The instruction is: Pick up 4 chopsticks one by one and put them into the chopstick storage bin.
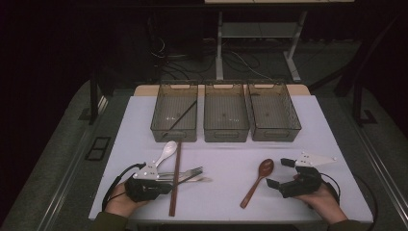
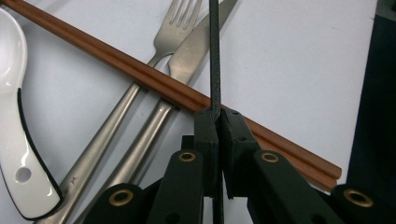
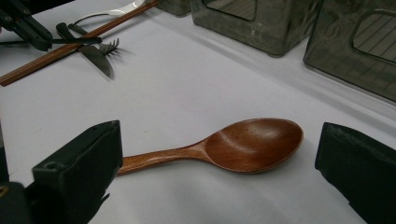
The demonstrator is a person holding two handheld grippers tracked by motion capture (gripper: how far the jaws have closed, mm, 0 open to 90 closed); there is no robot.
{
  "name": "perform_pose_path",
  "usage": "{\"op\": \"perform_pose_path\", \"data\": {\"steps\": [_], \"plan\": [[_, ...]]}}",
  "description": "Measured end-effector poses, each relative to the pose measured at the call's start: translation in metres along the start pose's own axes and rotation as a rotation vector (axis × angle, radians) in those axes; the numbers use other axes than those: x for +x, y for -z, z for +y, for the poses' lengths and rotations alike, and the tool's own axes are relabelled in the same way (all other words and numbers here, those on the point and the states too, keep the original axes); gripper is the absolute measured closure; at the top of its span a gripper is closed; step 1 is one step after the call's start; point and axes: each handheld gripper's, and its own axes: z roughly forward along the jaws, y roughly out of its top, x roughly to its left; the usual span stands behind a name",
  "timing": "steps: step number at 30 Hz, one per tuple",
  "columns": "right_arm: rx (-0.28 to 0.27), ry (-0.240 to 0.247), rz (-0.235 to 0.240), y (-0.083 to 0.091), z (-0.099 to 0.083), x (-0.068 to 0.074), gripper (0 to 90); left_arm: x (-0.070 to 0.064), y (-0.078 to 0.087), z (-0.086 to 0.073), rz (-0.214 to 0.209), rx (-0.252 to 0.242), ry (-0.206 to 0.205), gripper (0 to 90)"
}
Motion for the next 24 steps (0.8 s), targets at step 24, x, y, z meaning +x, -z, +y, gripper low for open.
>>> {"op": "perform_pose_path", "data": {"steps": [24], "plan": [[0.003,0.002,-0.003,0.000,0.000,0.000,1.0,0.002,-0.002,0.017,0.025,-0.053,0.052,85.0]]}}
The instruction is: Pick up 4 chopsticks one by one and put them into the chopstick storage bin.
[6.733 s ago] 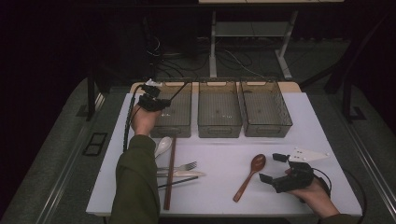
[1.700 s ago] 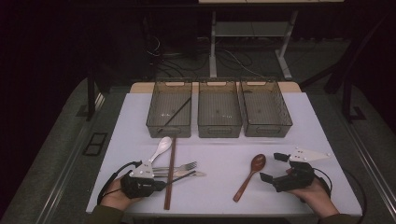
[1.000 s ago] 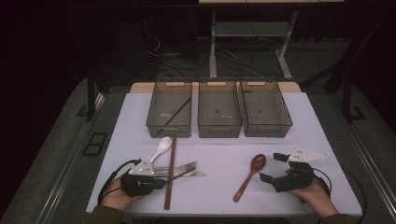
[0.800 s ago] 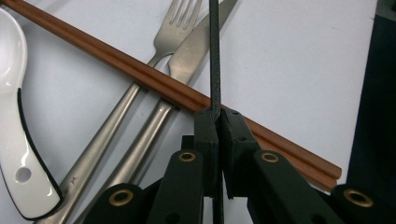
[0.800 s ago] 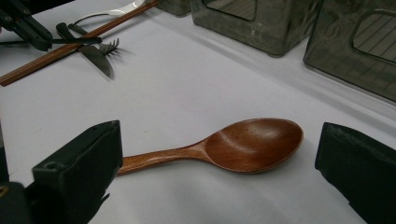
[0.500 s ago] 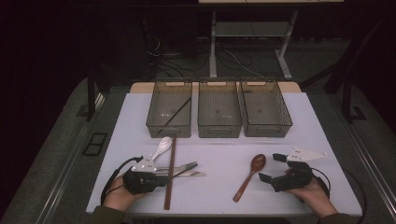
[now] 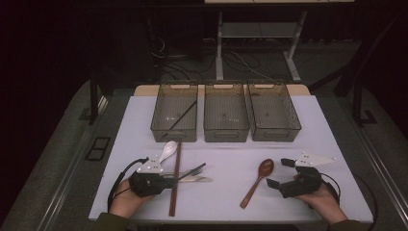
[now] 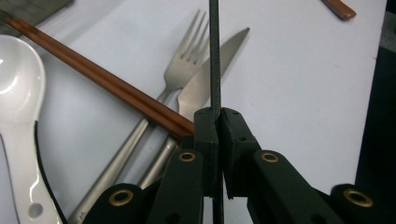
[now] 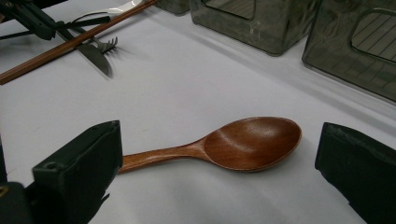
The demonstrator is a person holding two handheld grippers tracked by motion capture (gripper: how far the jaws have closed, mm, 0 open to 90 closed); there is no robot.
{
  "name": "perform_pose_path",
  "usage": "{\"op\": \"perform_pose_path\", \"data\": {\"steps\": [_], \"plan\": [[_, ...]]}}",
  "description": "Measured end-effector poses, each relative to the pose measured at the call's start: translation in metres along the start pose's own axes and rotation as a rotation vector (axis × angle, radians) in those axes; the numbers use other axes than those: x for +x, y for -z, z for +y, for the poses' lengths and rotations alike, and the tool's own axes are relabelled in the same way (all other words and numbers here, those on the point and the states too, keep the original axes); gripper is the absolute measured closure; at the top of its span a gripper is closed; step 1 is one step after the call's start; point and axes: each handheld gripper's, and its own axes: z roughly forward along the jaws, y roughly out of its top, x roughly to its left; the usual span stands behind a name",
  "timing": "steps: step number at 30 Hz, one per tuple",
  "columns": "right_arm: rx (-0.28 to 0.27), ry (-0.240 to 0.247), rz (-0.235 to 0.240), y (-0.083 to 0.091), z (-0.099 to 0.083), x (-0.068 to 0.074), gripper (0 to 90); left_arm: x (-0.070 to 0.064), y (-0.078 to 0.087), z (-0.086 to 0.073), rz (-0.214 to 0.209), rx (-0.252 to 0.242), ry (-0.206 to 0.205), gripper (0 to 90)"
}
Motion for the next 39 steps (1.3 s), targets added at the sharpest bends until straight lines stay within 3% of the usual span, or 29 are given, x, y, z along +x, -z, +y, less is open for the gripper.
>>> {"op": "perform_pose_path", "data": {"steps": [15,20,26,39], "plan": [[0.001,0.003,0.000,-0.001,0.000,0.000,1.0,0.007,-0.002,0.018,0.058,-0.031,0.008,85.1],[0.000,0.001,0.002,0.000,0.000,0.000,1.0,0.015,-0.002,0.021,0.079,-0.046,0.034,85.1],[0.000,0.004,0.001,-0.001,0.000,0.000,1.0,0.024,0.003,0.027,0.095,-0.091,0.065,85.0],[0.000,0.000,0.004,0.000,0.000,0.000,1.0,0.041,0.004,0.053,0.125,-0.167,0.080,85.1]]}}
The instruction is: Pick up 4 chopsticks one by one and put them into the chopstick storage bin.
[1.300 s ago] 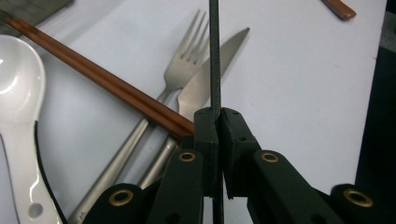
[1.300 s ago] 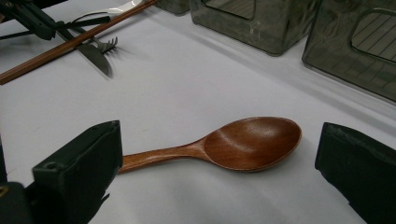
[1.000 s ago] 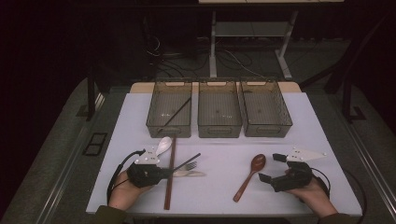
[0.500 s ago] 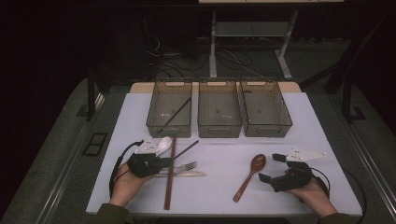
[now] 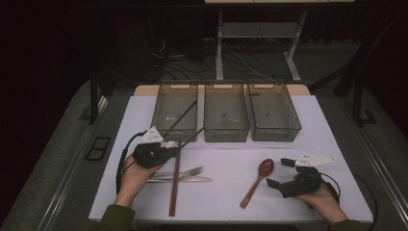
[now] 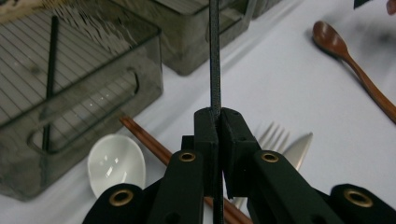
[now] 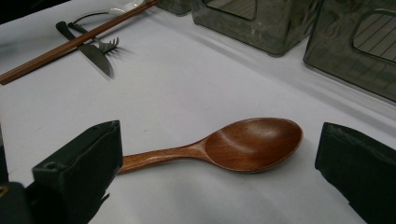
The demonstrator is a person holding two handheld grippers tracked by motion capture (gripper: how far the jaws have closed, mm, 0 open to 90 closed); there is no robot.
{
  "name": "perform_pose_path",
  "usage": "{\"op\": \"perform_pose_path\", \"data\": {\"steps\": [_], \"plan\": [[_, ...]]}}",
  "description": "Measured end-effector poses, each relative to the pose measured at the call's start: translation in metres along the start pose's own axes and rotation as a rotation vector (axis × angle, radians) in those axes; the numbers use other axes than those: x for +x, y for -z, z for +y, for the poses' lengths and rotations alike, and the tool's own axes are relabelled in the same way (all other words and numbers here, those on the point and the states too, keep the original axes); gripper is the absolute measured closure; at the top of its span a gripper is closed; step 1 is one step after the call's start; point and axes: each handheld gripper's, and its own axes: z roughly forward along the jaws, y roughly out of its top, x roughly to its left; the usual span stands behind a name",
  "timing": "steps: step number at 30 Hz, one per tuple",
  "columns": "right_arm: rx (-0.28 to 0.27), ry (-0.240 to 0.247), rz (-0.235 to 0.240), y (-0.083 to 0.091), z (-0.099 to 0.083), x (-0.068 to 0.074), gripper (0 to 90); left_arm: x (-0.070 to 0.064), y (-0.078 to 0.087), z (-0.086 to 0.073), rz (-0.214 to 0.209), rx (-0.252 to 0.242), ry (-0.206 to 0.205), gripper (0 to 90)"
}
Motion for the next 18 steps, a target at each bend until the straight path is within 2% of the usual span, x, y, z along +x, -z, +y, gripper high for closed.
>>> {"op": "perform_pose_path", "data": {"steps": [5,15,18], "plan": [[0.000,0.001,0.000,0.000,0.000,0.000,1.0,0.005,-0.004,0.009,0.004,-0.026,0.005,85.1],[-0.002,0.000,-0.001,0.000,0.000,-0.001,1.0,0.016,-0.017,0.027,0.015,-0.044,0.011,85.1],[-0.003,0.000,-0.001,0.000,0.000,-0.001,1.0,0.020,-0.019,0.035,0.020,-0.040,0.000,85.0]]}}
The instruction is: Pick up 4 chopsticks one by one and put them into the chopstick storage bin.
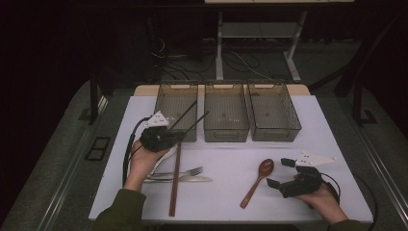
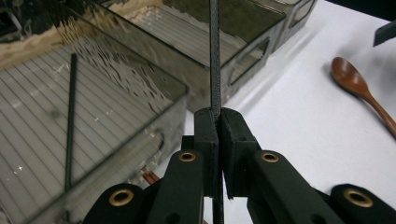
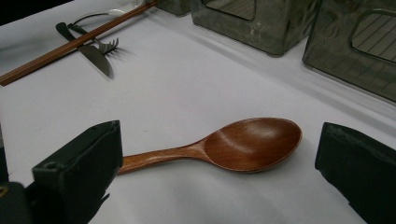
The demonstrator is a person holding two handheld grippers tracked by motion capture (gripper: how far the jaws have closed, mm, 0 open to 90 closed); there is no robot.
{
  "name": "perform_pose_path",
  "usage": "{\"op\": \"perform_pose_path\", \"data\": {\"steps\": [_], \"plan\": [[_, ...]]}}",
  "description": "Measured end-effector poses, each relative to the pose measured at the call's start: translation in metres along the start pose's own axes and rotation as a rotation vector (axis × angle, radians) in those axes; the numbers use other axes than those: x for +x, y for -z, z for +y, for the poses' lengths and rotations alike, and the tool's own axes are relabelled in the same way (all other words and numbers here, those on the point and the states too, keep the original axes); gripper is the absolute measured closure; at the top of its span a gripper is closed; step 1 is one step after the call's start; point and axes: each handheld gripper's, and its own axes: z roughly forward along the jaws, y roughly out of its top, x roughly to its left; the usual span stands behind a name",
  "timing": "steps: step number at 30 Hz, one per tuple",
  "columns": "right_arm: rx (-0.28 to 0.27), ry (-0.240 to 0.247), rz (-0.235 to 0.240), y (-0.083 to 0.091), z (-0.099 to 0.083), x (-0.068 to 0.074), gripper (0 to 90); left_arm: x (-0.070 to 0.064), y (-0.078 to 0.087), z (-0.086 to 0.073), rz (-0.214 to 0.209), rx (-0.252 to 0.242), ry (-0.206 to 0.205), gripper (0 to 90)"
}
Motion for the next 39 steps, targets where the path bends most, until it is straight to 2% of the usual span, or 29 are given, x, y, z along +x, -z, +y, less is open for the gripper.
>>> {"op": "perform_pose_path", "data": {"steps": [5,11,23,31,36,39], "plan": [[0.001,0.000,0.003,0.000,0.000,0.000,1.0,0.006,-0.003,0.014,0.016,-0.003,-0.002,85.1],[-0.001,-0.003,0.005,0.000,0.000,0.000,1.0,0.015,-0.006,0.030,0.022,-0.033,0.008,85.1],[-0.006,-0.006,0.007,0.001,0.000,0.000,1.0,0.035,-0.018,0.061,0.054,-0.049,-0.014,85.1],[-0.008,-0.006,0.010,0.001,0.000,0.000,1.0,0.049,-0.031,0.068,0.102,-0.076,-0.040,85.1],[-0.007,-0.007,0.012,0.001,0.000,0.000,1.0,0.062,-0.038,0.068,0.142,-0.079,-0.030,85.0],[-0.008,-0.009,0.015,0.001,0.000,0.000,1.0,0.073,-0.041,0.066,0.153,-0.091,0.001,85.0]]}}
